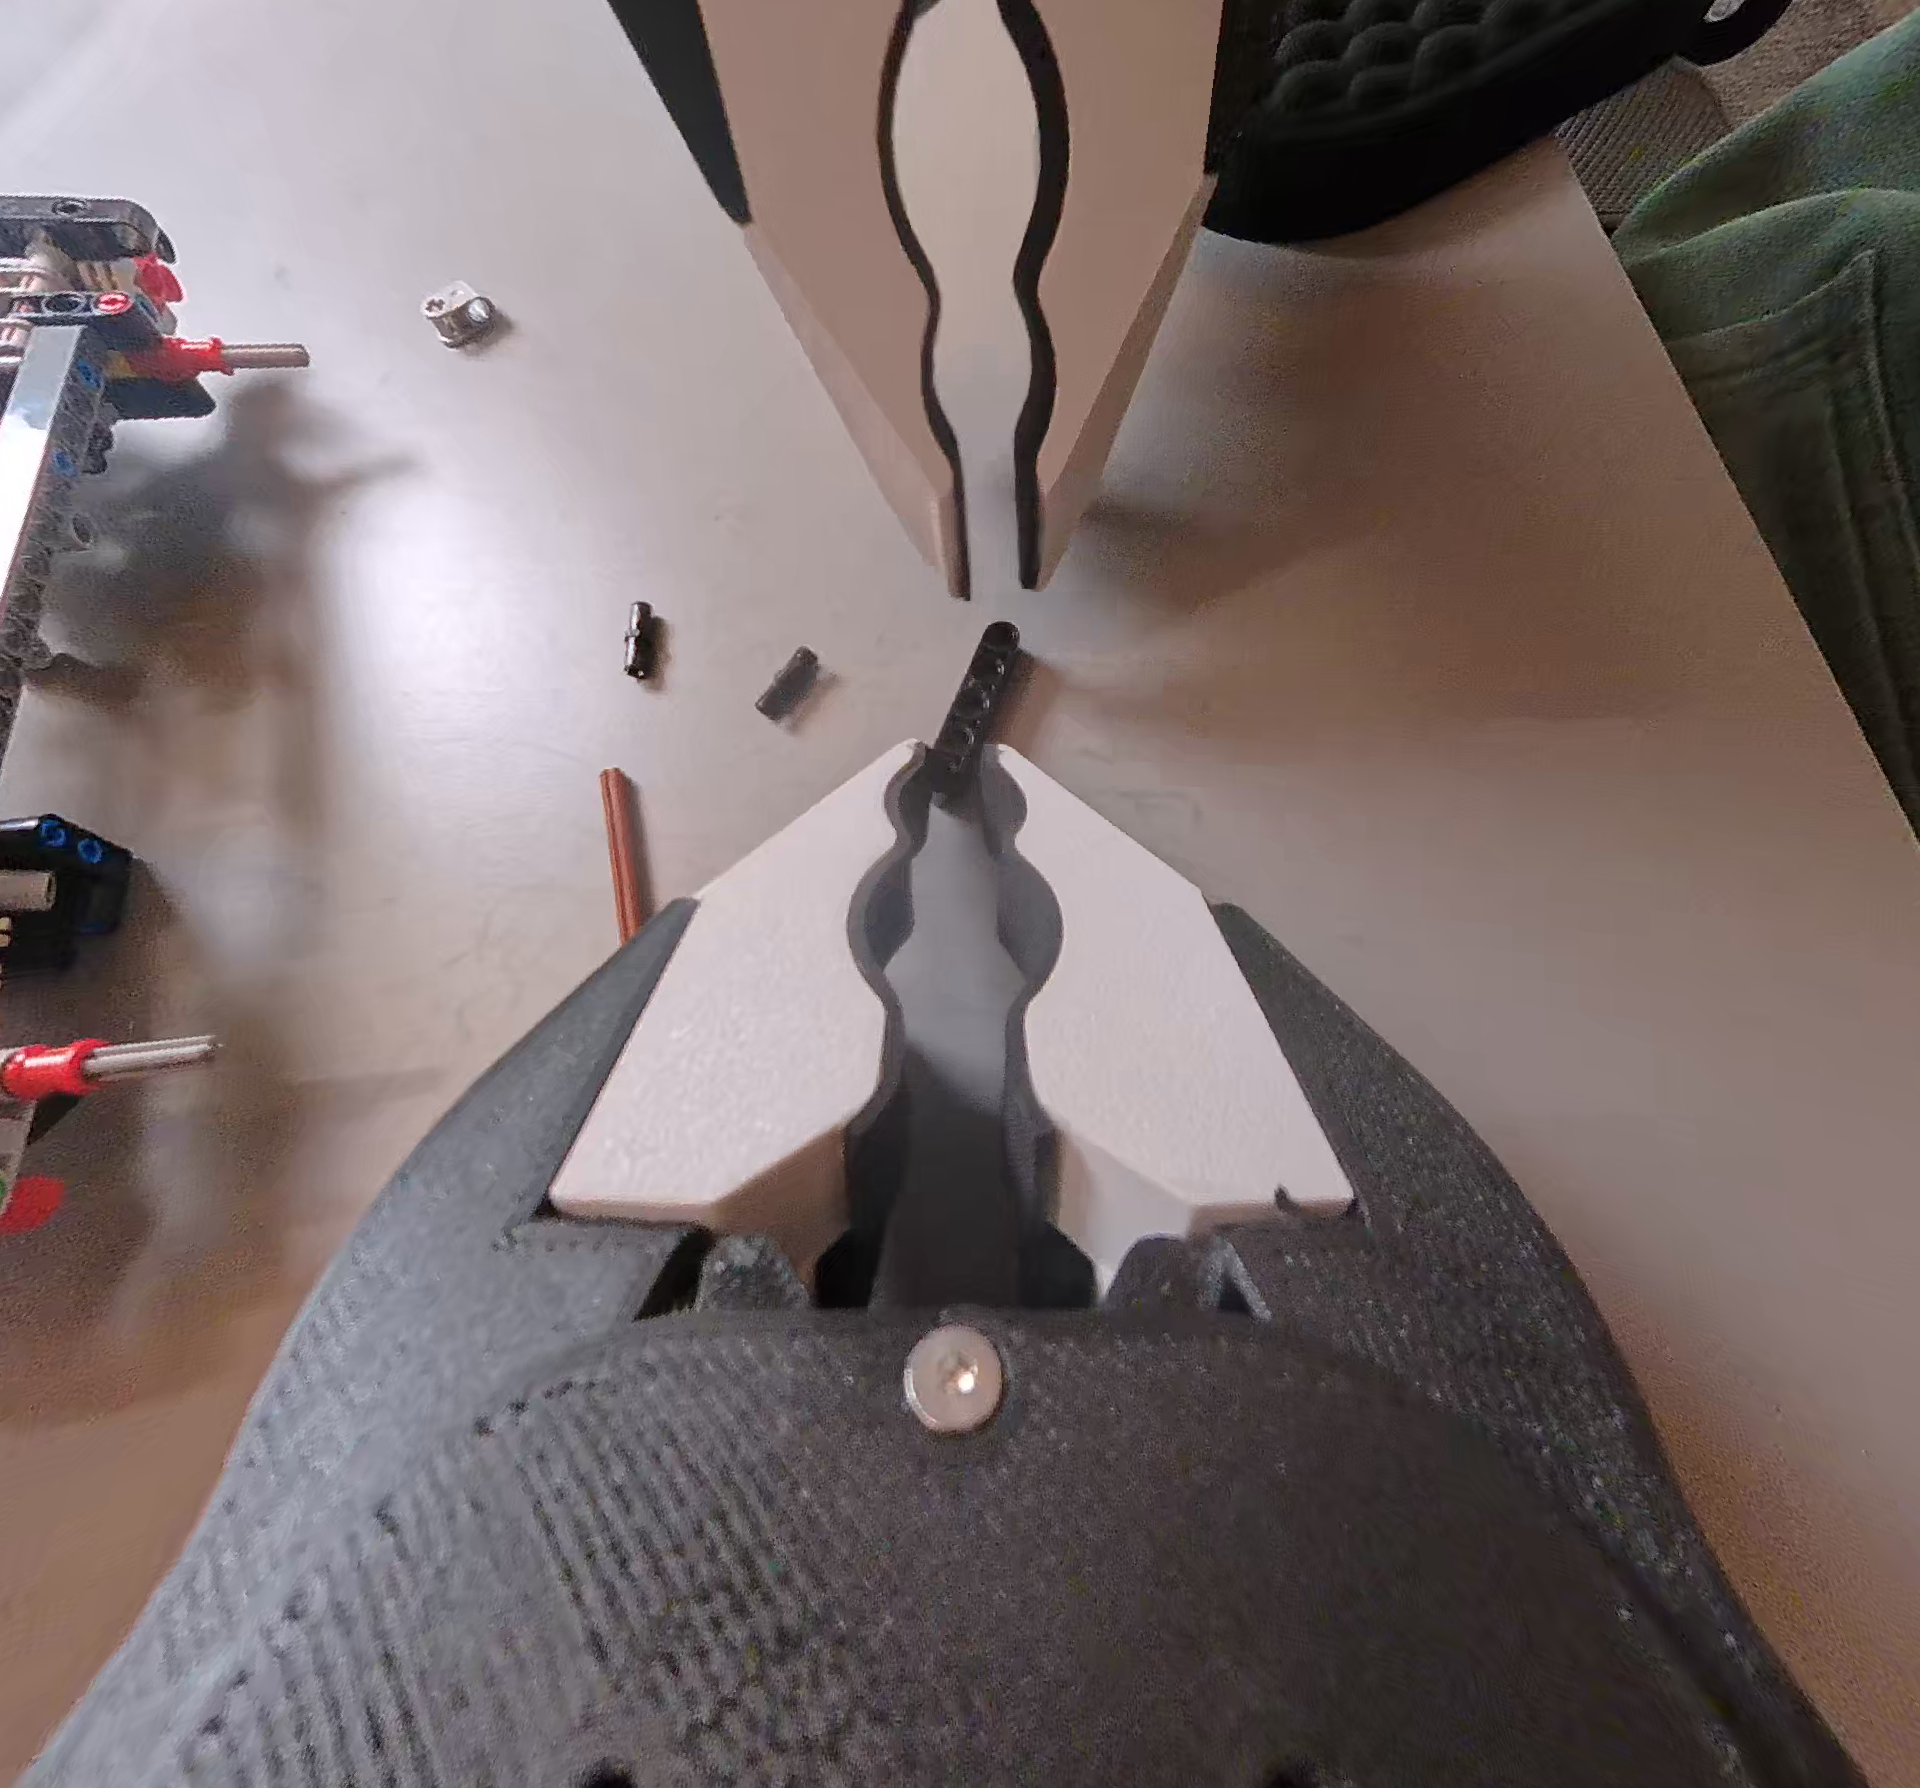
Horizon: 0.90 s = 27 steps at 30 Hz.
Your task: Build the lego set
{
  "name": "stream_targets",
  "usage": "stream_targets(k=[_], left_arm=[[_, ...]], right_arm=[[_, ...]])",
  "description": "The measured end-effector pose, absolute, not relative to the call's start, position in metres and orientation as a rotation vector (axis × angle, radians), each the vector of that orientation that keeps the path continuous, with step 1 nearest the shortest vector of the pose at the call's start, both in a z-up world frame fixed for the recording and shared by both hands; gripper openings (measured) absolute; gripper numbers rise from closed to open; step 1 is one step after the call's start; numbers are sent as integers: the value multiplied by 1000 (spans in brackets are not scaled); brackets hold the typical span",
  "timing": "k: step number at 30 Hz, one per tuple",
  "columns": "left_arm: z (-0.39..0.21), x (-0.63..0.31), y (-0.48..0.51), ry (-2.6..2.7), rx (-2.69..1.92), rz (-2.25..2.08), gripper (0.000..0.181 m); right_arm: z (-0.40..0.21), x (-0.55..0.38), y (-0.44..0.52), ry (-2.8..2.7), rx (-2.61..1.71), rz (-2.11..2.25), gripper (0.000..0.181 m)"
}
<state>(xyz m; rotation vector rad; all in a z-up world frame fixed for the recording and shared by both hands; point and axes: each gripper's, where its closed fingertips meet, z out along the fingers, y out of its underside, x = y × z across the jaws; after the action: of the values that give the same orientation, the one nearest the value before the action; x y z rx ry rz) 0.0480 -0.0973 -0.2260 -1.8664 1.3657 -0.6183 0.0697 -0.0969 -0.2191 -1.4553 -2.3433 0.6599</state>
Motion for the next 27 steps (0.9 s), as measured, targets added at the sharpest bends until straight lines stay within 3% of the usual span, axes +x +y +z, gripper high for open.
stream_targets(k=[1, 4, 6, 27], left_arm=[[-225, 47, -97, 1358, -1868, -620, 10], [-219, 46, -98, 1311, -1857, -648, 15], [-214, 43, -98, 1278, -1845, -662, 15], [-209, 35, -91, 1186, -1858, -672, 11]], right_arm=[[-216, 68, -97, -2314, -1450, 693, 9], [-204, 62, -102, -2211, -1404, 789, 22], [-193, 57, -103, -2124, -1341, 810, 0], [-145, 51, -121, -1846, -1357, 1302, 0]])
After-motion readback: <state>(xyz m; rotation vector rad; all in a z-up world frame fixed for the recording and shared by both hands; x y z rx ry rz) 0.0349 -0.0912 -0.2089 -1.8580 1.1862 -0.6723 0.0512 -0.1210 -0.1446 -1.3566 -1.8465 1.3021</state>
